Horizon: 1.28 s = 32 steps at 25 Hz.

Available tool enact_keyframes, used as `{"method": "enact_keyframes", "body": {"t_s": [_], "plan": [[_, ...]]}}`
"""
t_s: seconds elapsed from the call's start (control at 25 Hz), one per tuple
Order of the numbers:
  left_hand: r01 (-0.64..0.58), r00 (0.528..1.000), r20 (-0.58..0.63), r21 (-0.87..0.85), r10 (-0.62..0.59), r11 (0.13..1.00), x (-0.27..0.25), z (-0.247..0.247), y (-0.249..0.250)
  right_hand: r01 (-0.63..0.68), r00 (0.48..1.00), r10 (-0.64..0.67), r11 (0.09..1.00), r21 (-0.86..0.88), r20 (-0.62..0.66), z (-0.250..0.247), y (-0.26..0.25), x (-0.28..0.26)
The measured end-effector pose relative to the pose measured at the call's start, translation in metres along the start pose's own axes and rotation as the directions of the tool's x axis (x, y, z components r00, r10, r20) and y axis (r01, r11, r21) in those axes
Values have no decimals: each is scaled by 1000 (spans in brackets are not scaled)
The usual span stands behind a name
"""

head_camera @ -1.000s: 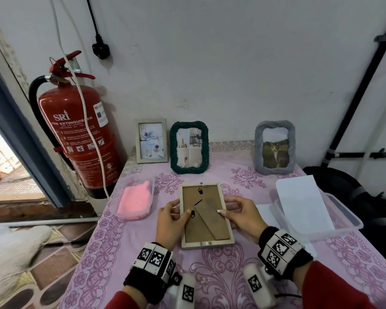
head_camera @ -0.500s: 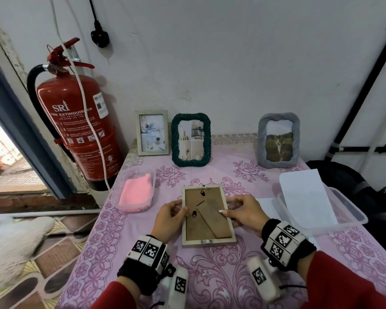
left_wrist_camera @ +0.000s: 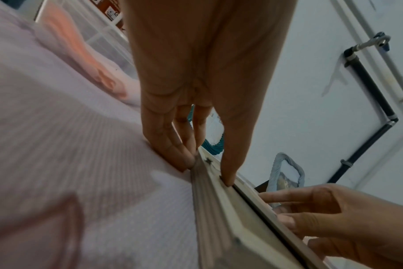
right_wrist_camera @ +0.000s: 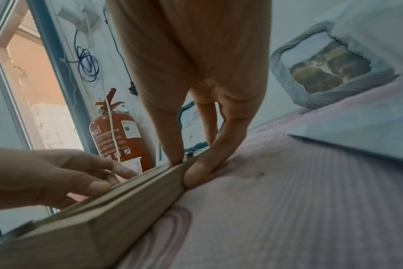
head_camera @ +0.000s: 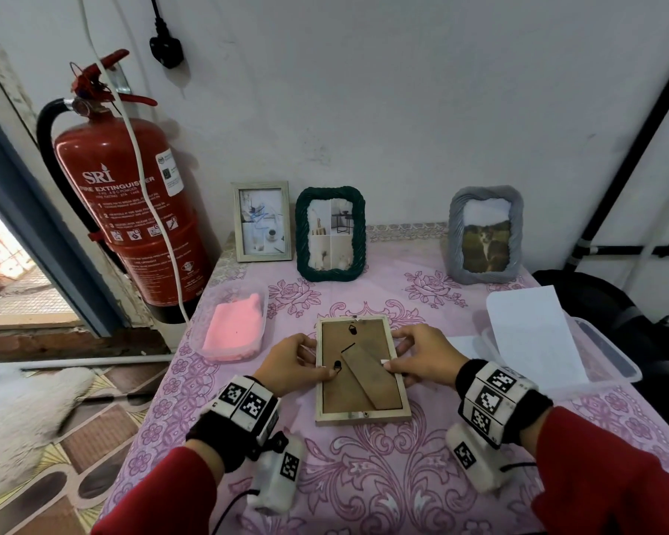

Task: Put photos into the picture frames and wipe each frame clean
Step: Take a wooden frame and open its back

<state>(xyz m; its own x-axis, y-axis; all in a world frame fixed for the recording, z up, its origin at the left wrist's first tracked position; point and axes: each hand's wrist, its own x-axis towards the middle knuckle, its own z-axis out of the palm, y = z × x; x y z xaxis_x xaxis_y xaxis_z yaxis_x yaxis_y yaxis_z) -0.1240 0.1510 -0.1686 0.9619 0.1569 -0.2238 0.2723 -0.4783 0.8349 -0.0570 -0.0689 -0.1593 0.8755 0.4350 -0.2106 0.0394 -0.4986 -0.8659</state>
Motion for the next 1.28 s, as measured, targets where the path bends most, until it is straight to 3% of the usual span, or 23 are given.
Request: {"method": "enact_keyframes", "body": {"t_s": [0.2, 0.36, 1.28], "plan": [[16, 1000, -25, 13, -16, 1000, 3, -4, 7, 21, 999, -16, 985, -168, 35, -2, -3, 5], [19, 998, -52, -11, -20, 1000, 3, -2, 11, 64, 996, -80, 933, -353, -31, 1, -4, 6], [39, 996, -71, -111, -48, 993, 9, -4, 9, 71, 985, -135, 885, -460, -107, 5, -10, 12]]}}
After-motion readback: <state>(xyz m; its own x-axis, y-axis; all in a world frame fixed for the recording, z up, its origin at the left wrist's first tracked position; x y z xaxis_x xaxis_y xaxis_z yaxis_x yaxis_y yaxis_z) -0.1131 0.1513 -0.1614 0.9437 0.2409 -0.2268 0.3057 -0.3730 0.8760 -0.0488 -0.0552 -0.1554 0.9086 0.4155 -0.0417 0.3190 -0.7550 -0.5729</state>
